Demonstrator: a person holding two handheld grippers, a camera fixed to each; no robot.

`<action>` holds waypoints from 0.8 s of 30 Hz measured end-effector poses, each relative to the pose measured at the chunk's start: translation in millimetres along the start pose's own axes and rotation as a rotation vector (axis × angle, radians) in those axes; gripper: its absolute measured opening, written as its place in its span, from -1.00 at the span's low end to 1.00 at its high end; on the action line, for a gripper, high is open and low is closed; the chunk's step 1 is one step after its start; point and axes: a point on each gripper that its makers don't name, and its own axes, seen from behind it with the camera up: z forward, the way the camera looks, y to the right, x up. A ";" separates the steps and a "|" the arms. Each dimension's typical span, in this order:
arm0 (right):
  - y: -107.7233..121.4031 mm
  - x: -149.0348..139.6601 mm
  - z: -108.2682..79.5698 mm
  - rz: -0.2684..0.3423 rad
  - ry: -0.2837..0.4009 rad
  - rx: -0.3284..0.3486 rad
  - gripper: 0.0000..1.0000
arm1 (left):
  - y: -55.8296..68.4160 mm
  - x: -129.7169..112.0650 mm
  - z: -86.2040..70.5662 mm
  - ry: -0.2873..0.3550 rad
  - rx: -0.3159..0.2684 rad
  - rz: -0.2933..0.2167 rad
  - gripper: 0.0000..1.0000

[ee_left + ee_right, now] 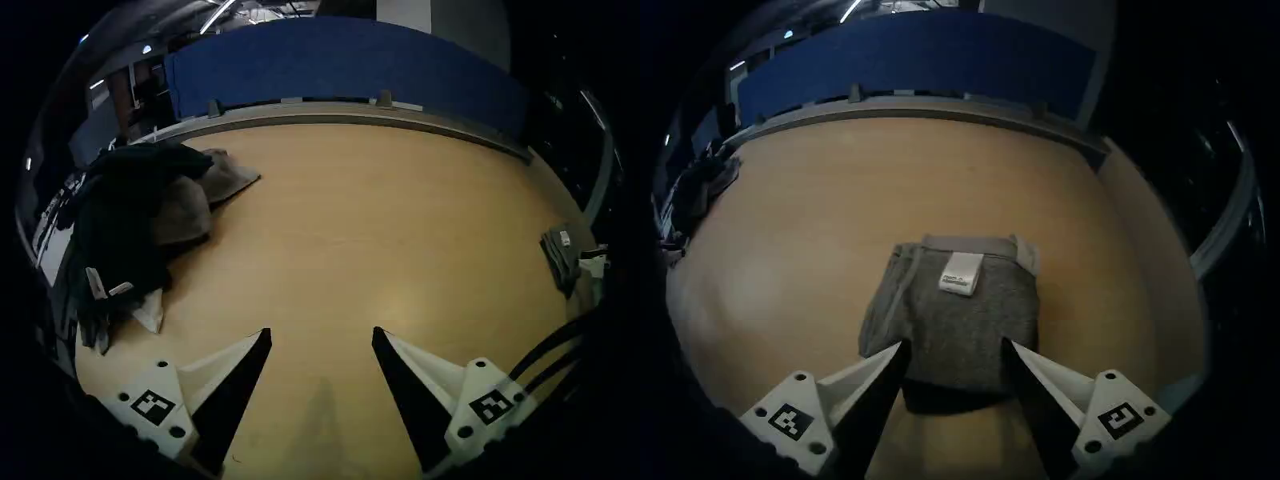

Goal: Fold towel

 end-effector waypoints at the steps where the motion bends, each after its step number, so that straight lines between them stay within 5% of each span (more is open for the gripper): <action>1: -2.7 -2.6 2.5 0.002 -0.005 0.005 0.73 | -0.4 -0.3 -0.2 0.000 0.001 0.000 0.88; 12: -7.8 -32.0 22.8 -0.018 -0.067 0.029 0.73 | -5.9 -2.9 -1.3 -0.003 0.010 0.003 0.88; 24: 12.8 44.2 21.9 -0.009 0.051 0.022 0.73 | -7.4 1.5 -3.2 0.006 0.018 -0.006 0.88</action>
